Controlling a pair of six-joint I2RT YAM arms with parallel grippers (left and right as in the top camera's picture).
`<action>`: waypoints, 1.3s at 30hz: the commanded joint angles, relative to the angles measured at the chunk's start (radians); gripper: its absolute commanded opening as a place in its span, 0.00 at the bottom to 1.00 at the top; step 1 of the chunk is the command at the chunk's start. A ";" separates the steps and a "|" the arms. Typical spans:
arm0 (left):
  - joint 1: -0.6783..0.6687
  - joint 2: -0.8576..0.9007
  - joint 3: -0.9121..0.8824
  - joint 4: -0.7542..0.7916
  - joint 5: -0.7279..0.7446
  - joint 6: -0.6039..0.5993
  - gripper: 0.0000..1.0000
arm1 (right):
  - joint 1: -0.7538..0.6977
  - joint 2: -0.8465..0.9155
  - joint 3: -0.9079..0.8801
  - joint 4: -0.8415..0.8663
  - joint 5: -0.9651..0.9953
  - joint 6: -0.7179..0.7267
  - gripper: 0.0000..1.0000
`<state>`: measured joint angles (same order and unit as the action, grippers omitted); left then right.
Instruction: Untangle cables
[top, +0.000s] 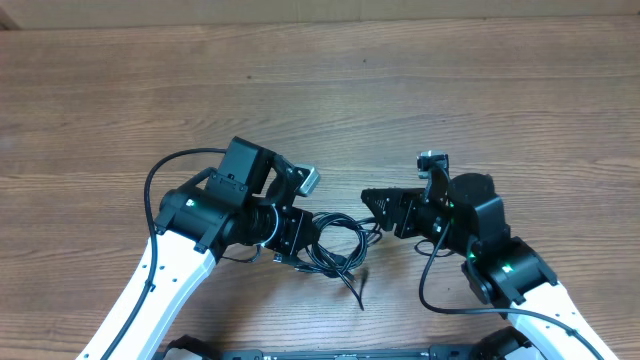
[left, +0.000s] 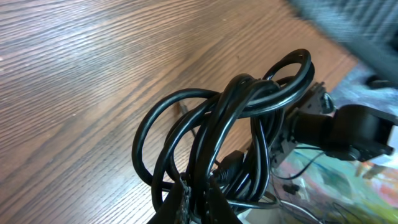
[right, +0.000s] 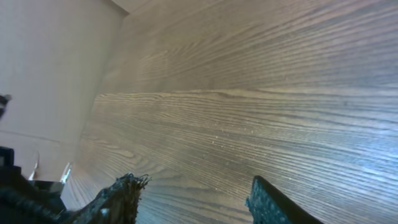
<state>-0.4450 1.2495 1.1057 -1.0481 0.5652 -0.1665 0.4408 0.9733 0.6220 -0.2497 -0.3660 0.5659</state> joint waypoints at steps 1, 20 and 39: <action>-0.003 0.000 0.007 -0.004 -0.034 -0.024 0.04 | 0.000 -0.070 0.093 -0.039 0.035 -0.051 0.62; 0.008 -0.193 0.010 -0.112 -0.045 -0.044 0.04 | 0.000 -0.294 0.152 -0.512 0.118 -0.034 1.00; 0.006 -0.220 0.010 -0.202 -0.032 -0.147 0.04 | 0.000 -0.320 0.183 -0.473 0.155 0.175 1.00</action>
<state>-0.4431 1.0405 1.1057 -1.2602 0.5117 -0.2859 0.4404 0.6582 0.7742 -0.7456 -0.2317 0.7155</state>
